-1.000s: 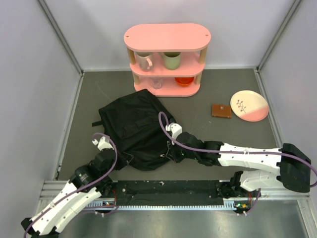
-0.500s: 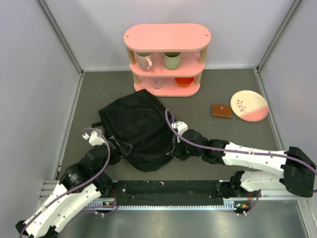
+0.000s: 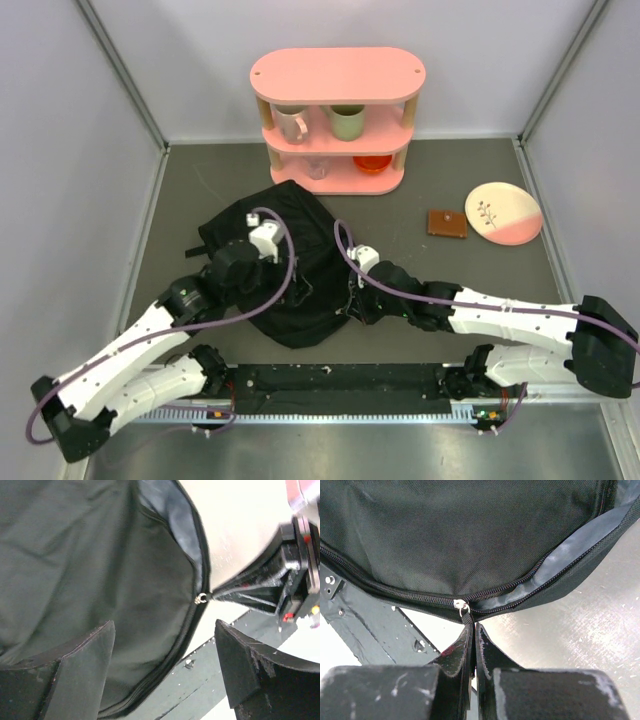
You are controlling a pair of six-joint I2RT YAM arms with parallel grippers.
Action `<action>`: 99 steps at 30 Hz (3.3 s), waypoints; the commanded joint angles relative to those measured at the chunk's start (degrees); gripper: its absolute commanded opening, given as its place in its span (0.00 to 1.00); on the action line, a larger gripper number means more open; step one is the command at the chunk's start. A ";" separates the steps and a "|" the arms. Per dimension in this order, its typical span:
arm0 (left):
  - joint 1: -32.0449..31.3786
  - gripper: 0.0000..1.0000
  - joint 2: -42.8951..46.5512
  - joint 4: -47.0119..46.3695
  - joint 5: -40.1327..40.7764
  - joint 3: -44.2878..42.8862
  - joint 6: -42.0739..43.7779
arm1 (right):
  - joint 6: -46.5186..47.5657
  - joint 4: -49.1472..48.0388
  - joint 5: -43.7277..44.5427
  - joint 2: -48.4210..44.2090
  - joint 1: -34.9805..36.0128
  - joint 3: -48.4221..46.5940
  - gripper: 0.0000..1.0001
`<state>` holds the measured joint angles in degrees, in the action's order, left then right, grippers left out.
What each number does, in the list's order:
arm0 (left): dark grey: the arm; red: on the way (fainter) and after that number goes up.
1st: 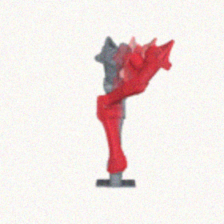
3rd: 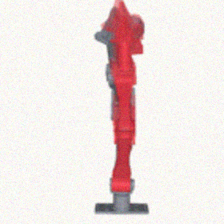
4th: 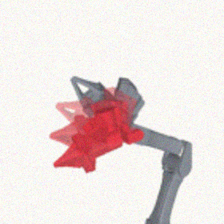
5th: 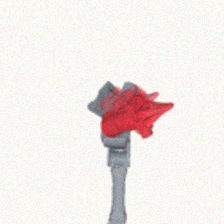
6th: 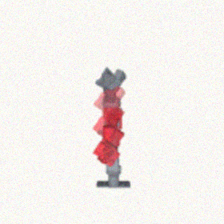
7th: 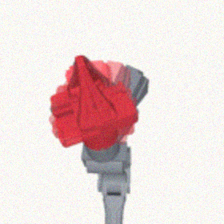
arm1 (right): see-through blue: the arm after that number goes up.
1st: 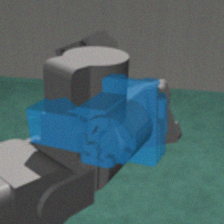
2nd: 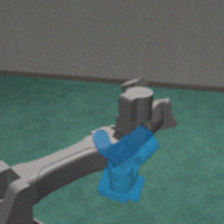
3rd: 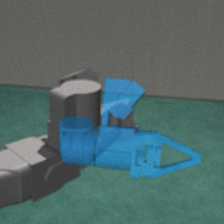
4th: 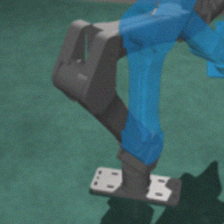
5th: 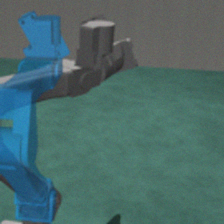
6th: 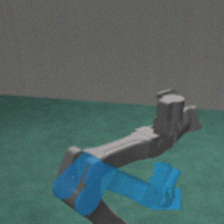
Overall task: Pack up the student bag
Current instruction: Zip the student bag at the center of the board.
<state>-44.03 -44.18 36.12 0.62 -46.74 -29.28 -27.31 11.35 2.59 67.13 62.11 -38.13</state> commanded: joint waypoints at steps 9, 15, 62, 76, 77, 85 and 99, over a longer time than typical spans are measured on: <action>-20.37 0.85 -10.83 -14.39 -2.92 5.43 9.94 | -1.26 -2.30 0.49 -0.16 -1.28 0.07 0.00; -23.81 0.82 -16.63 -16.69 2.10 5.96 9.50 | -1.43 -2.39 -0.30 -0.34 -1.72 -0.19 0.00; -24.96 0.00 3.48 -11.69 9.48 28.63 -17.30 | 2.44 0.16 4.88 5.02 -10.25 -5.99 0.00; -25.23 0.00 13.68 -8.79 11.68 31.97 -21.96 | 2.44 0.07 5.32 2.22 -12.89 -4.50 0.00; -25.23 0.00 14.12 -8.61 11.94 32.06 -22.22 | 2.18 0.16 6.45 1.78 -12.97 -4.24 0.00; -25.40 0.00 16.85 -6.24 14.32 32.76 -25.39 | 3.67 0.86 8.83 0.98 -15.70 -5.55 0.00; -25.40 0.00 15.10 -8.87 14.41 29.70 -20.39 | -0.71 -7.11 -10.40 0.20 -18.78 -3.10 0.14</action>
<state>-69.10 -27.24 26.41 14.48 -15.09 -53.69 -25.19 10.26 -0.01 70.15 43.68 -42.28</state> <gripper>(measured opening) 0.010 0.028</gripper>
